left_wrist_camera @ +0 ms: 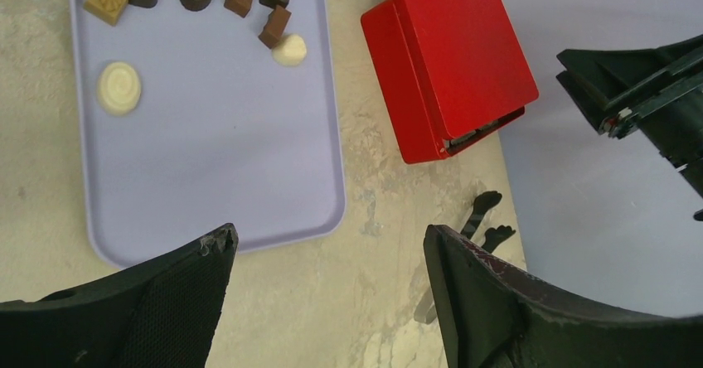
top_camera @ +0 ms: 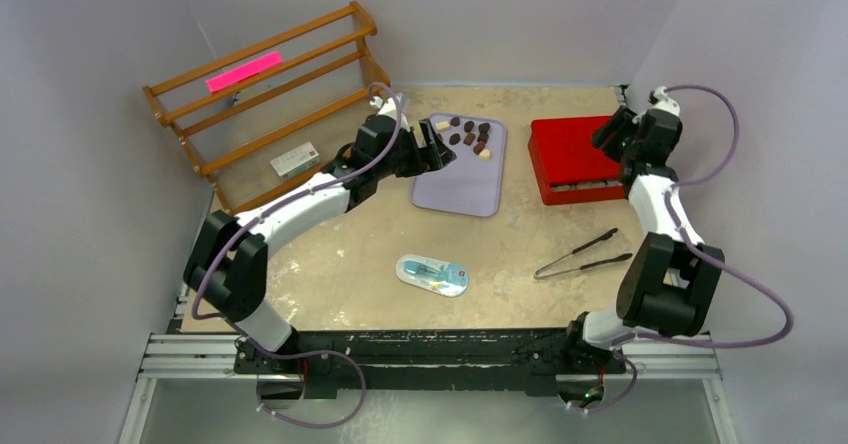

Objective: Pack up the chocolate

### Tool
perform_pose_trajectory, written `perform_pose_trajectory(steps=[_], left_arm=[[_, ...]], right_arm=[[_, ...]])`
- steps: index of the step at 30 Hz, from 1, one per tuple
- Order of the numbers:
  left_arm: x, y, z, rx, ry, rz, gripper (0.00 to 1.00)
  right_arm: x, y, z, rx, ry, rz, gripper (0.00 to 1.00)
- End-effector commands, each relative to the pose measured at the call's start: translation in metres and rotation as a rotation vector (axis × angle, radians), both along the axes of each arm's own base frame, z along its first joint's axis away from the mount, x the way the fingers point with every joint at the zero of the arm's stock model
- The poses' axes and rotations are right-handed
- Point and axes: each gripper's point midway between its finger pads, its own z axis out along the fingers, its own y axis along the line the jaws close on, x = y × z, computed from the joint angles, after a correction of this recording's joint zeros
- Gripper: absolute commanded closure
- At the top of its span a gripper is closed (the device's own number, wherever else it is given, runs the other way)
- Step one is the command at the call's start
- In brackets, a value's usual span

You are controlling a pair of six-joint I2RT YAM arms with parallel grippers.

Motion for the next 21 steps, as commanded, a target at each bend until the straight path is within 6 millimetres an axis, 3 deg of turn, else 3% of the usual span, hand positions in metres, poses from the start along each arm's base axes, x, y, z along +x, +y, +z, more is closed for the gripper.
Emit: perform_pose_trajectory(steps=[1,4,6,11,21], left_arm=[[0.025,-0.019,0.029,-0.031,-0.114,-0.004,0.19],[0.026,-0.023,0.029,-0.028,-0.115,-0.017,0.19],[0.024,-0.022,0.025,-0.016,-0.107,-0.024,0.19],[0.012,-0.014,0.011,0.013,-0.091,-0.032,0.19],[0.0,-0.021,-0.001,0.022,-0.074,-0.063,0.19]], right_arm=[[0.04,0.005,0.027,-0.212,-0.055,0.097,0.42],[0.067,0.009,0.023,-0.241,-0.035,0.123,0.45],[0.086,0.011,0.009,-0.23,0.019,0.158,0.48],[0.126,0.019,0.004,-0.255,0.035,0.232,0.56],[0.168,0.03,-0.036,-0.365,0.195,0.336,0.55]])
